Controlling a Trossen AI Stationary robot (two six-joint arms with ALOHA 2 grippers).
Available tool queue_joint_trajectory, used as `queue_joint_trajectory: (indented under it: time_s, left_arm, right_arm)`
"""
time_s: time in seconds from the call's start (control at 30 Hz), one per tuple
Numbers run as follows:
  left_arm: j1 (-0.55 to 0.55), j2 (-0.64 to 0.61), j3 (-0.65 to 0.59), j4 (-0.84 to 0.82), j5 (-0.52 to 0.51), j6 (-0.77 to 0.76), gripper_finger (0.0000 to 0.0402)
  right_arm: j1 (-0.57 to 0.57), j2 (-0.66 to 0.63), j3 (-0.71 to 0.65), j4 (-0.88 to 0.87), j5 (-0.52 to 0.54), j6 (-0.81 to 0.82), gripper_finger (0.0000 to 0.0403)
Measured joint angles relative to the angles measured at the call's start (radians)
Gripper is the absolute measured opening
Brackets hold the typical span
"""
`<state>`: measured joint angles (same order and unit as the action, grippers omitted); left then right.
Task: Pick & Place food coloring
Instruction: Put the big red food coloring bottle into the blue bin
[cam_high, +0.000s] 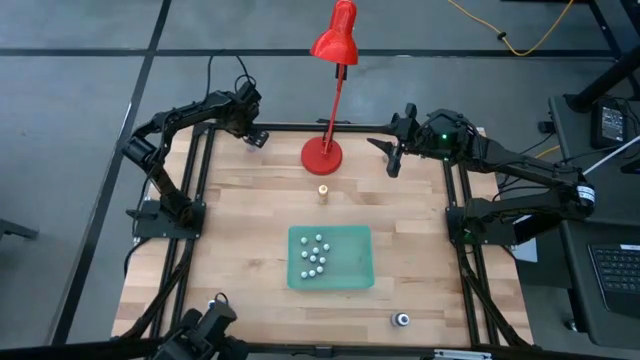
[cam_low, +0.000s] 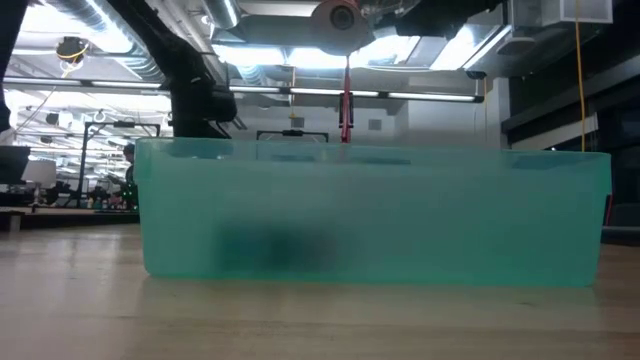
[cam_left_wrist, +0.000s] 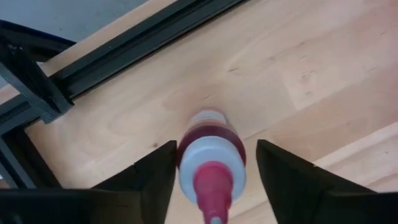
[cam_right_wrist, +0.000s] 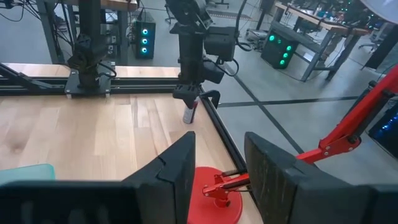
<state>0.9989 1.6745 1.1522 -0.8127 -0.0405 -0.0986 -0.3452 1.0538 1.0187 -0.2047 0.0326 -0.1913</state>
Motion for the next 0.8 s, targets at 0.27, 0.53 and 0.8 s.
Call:
queue_joint_trajectory:
  time_s: [0.27, 0.53, 0.8]
  left_arm:
    - [-0.003, -0.006, 0.000, -0.009, -0.010, -0.028, 0.0142]
    - [-0.098, -0.128, 0.038, -0.089, 0.018, -0.046, 0.0142]
    - [-0.371, -0.317, 0.166, -0.144, 0.087, -0.154, 0.0142]
  right_arm:
    - [0.000, 0.000, 0.000, 0.000, 0.000, -0.001, 0.0139]
    - [0.000, 0.000, 0.000, -0.012, 0.000, -0.001, 0.0139]
    - [0.000, 0.000, 0.000, -0.051, 0.000, -0.009, 0.0139]
